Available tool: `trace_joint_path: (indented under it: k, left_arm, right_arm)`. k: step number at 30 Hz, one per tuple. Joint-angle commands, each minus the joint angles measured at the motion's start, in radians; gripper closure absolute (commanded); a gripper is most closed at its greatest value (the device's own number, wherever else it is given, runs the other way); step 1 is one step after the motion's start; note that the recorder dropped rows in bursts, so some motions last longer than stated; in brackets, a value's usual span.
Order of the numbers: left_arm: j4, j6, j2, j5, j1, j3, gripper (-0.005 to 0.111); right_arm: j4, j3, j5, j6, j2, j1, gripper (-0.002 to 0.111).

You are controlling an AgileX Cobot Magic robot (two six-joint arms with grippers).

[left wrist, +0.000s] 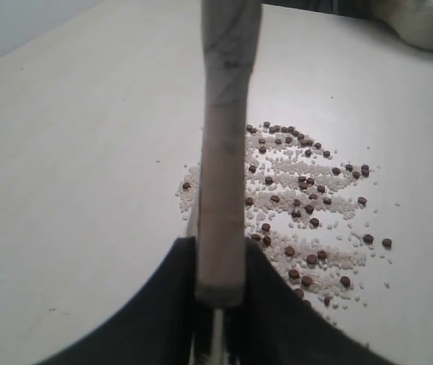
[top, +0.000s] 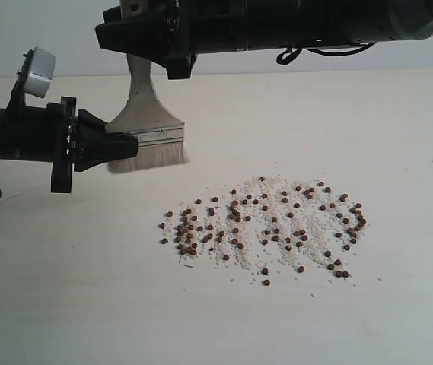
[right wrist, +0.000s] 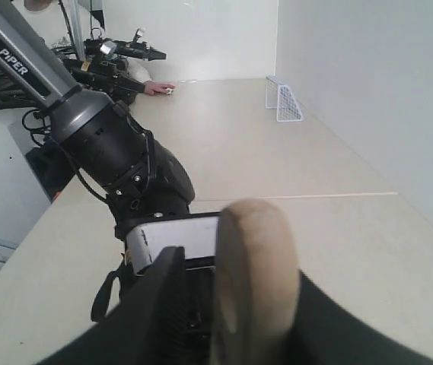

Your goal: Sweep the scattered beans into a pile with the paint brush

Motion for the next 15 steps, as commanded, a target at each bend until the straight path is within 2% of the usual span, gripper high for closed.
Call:
trace_joint_path:
  k: [1, 4, 15]
  left_arm:
    - [-0.012, 0.000, 0.000, -0.015, -0.002, -0.001, 0.107]
    - [-0.012, 0.000, 0.000, -0.015, -0.002, -0.001, 0.107]
    - [-0.048, -0.011, 0.000, -0.015, -0.002, -0.001, 0.107]
  right_arm:
    - [0.010, -0.006, -0.059, 0.015, -0.002, -0.001, 0.092]
    - [0.010, -0.006, -0.088, 0.003, -0.002, -0.001, 0.107]
    - [0.010, -0.006, -0.077, 0.029, -0.002, -0.001, 0.108]
